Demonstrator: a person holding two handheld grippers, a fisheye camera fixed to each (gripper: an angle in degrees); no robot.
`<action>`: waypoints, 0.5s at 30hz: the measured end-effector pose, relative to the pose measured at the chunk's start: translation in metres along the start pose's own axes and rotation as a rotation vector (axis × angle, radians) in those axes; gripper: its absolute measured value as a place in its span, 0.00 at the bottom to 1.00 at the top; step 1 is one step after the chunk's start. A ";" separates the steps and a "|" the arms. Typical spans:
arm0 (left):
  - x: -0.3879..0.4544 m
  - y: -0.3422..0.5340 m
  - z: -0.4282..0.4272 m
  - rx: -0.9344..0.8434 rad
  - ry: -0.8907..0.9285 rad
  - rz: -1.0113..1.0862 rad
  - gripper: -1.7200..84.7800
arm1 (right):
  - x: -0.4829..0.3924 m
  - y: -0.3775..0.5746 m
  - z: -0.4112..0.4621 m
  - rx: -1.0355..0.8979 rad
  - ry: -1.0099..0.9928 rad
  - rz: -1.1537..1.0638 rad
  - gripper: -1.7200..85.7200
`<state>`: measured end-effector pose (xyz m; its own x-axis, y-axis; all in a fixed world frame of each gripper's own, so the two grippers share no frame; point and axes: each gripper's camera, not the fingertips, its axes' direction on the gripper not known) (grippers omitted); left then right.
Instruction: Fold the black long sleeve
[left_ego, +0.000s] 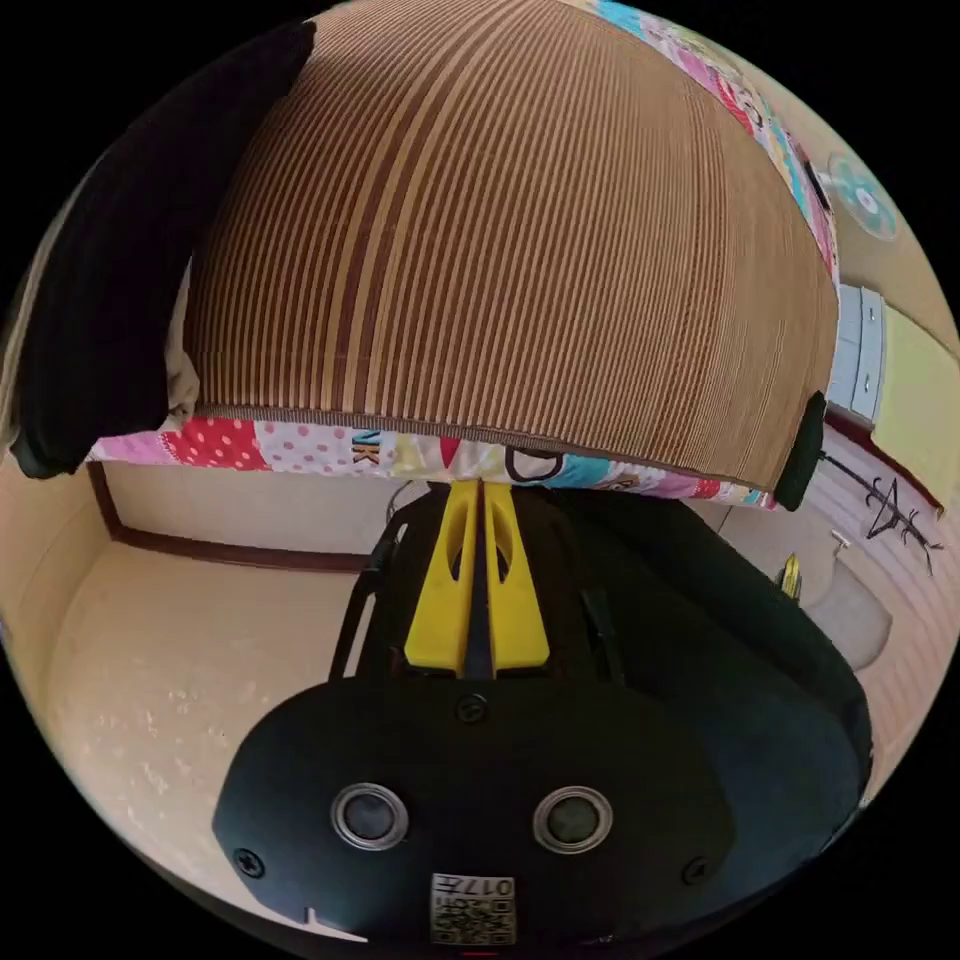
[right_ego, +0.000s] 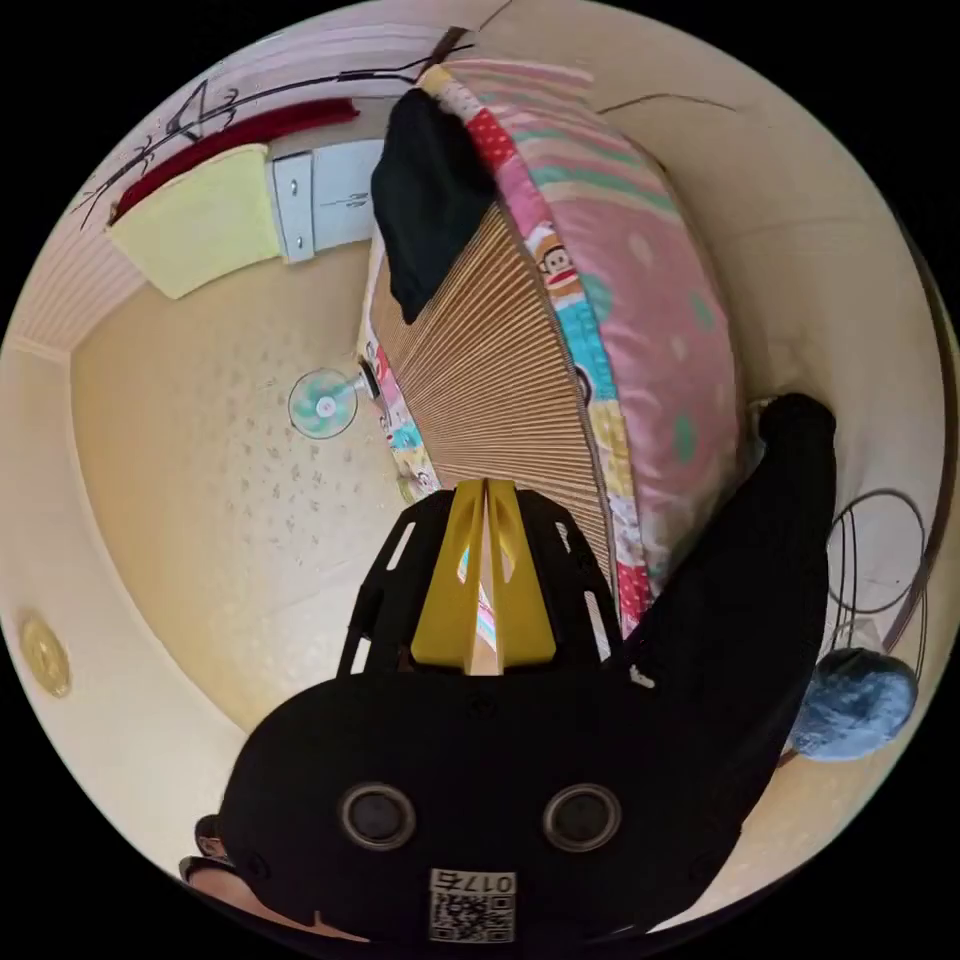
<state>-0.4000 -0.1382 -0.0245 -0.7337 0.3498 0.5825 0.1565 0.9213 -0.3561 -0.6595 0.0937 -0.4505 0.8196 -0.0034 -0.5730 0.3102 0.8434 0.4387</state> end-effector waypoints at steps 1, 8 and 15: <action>-0.011 0.000 0.005 0.000 0.065 -0.105 0.01 | 0.018 0.002 -0.013 0.027 -0.015 0.051 0.02; -0.037 0.049 0.050 0.088 0.412 -0.496 0.01 | 0.084 -0.001 -0.066 0.224 -0.267 0.313 0.02; -0.011 0.112 0.105 0.361 0.884 -0.828 0.01 | 0.045 -0.081 -0.064 0.047 -0.256 0.174 0.04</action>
<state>-0.4443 -0.0571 -0.1473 0.1879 -0.1855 0.9645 -0.4286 0.8681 0.2504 -0.6782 0.0600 -0.5561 0.9551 -0.0009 -0.2962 0.1713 0.8173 0.5501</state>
